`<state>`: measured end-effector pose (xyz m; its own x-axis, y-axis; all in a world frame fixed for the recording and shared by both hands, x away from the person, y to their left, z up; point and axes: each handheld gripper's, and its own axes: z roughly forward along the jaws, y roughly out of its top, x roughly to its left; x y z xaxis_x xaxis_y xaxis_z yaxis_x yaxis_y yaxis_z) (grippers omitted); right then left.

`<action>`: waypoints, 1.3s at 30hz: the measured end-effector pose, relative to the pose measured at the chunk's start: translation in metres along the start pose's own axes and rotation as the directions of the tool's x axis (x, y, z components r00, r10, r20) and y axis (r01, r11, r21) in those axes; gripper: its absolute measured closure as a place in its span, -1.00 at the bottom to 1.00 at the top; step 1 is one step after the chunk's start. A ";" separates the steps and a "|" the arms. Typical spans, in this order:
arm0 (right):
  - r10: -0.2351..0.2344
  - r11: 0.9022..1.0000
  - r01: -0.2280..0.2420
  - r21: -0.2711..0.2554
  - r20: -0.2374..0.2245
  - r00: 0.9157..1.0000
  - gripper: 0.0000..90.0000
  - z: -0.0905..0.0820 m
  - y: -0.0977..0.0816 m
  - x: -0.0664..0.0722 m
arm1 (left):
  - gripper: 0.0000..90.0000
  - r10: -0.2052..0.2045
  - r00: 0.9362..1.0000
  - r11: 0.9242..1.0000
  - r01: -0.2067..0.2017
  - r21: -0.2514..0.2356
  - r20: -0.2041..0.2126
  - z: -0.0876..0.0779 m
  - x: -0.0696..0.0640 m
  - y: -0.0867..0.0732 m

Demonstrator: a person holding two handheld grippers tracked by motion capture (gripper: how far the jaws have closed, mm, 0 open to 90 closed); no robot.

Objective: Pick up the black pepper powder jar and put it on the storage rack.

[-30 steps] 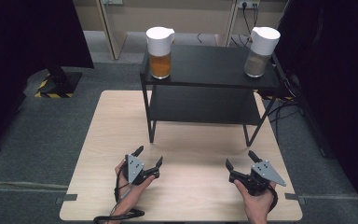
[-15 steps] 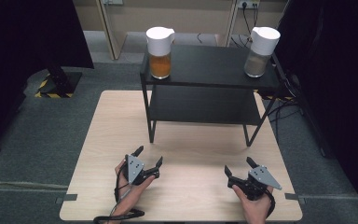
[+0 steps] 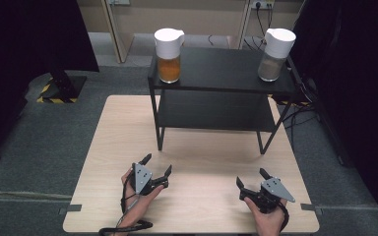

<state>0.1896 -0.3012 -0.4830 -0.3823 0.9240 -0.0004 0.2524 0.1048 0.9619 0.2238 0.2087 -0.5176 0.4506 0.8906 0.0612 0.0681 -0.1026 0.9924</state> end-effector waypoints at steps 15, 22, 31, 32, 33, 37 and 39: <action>0.002 1.000 -0.002 0.004 0.006 1.000 -0.87 0.000 -0.001 0.001 | -0.68 0.002 1.000 1.000 -0.002 0.000 0.000 0.000 0.000 0.000; 0.010 1.000 -0.010 -0.003 0.007 1.000 -0.87 0.000 -0.002 0.000 | -0.68 0.004 1.000 1.000 -0.004 0.001 0.000 0.000 0.000 0.000; 0.019 1.000 -0.018 -0.009 0.008 1.000 -0.87 -0.001 -0.003 -0.001 | -0.68 0.005 1.000 1.000 -0.005 0.001 0.000 0.000 0.000 0.000; 0.018 1.000 -0.018 -0.010 0.007 1.000 -0.87 -0.001 -0.004 -0.001 | -0.68 0.005 1.000 1.000 -0.005 0.001 0.000 0.000 0.000 0.000; 0.018 1.000 -0.018 -0.010 0.007 1.000 -0.87 -0.001 -0.004 -0.001 | -0.68 0.006 1.000 1.000 -0.006 0.000 0.000 0.000 -0.001 0.000; 0.019 1.000 -0.019 -0.011 0.008 1.000 -0.87 -0.001 -0.004 -0.001 | -0.68 0.007 1.000 1.000 -0.007 0.000 0.000 0.000 -0.001 0.000; 0.019 1.000 -0.019 -0.011 0.008 1.000 -0.87 -0.001 -0.004 -0.001 | -0.68 0.006 1.000 1.000 -0.006 -0.001 0.000 0.000 -0.001 0.000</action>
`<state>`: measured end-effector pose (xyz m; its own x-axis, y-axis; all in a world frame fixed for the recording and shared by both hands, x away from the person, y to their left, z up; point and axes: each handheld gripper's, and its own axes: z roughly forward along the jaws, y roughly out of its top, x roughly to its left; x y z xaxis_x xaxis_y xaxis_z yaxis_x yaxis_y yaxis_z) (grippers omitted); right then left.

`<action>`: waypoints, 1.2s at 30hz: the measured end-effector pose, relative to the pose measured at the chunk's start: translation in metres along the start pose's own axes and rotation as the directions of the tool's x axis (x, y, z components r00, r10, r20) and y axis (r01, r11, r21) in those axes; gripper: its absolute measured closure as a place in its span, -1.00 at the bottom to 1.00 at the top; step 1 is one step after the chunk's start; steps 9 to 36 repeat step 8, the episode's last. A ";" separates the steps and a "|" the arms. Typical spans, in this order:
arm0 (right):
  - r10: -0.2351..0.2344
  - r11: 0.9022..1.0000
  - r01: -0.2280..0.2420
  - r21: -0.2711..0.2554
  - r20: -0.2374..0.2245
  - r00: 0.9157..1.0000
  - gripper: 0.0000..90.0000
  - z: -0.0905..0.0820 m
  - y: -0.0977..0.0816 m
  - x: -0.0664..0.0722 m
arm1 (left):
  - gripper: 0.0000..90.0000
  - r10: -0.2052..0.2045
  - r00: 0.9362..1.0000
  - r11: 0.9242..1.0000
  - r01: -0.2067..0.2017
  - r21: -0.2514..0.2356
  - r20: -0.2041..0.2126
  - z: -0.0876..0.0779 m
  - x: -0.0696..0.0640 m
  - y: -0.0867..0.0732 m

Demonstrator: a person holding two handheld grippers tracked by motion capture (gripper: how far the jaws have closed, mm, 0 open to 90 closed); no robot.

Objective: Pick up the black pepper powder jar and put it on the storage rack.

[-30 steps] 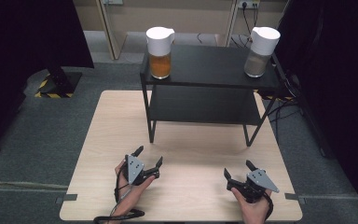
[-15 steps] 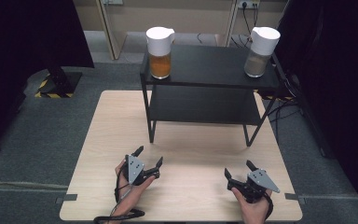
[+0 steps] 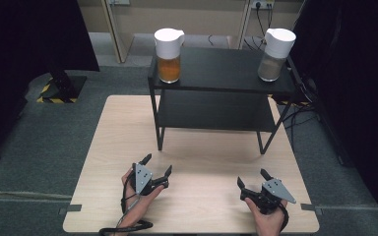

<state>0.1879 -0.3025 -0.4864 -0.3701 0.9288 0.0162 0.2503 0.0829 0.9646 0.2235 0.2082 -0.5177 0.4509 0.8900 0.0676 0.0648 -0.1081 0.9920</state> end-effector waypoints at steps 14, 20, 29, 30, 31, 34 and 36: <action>0.002 1.000 -0.002 0.000 0.001 1.000 -0.87 0.000 0.000 0.000 | -0.68 0.001 1.000 1.000 -0.001 0.000 0.000 0.000 0.000 0.000; 0.002 1.000 -0.002 0.000 0.001 1.000 -0.87 0.000 0.000 0.000 | -0.68 0.001 1.000 1.000 -0.001 0.000 0.000 0.000 0.000 0.000; 0.002 1.000 -0.002 0.000 0.001 1.000 -0.87 0.000 0.000 0.000 | -0.68 0.001 1.000 1.000 -0.001 0.000 0.000 0.000 0.000 0.000; 0.002 1.000 -0.002 0.000 0.001 1.000 -0.87 0.000 0.000 0.000 | -0.68 0.001 1.000 1.000 -0.001 0.000 0.000 0.000 0.000 0.000; 0.002 1.000 -0.002 0.000 0.001 1.000 -0.87 0.000 0.000 0.000 | -0.68 0.001 1.000 1.000 -0.001 0.000 0.000 0.000 0.000 0.000; 0.002 1.000 -0.002 0.000 0.001 1.000 -0.87 0.000 0.000 0.000 | -0.68 0.001 1.000 1.000 -0.001 0.000 0.000 0.000 0.000 0.000; 0.002 1.000 -0.002 0.000 0.001 1.000 -0.87 0.000 0.000 0.000 | -0.68 0.001 1.000 1.000 -0.001 0.000 0.000 0.000 0.000 0.000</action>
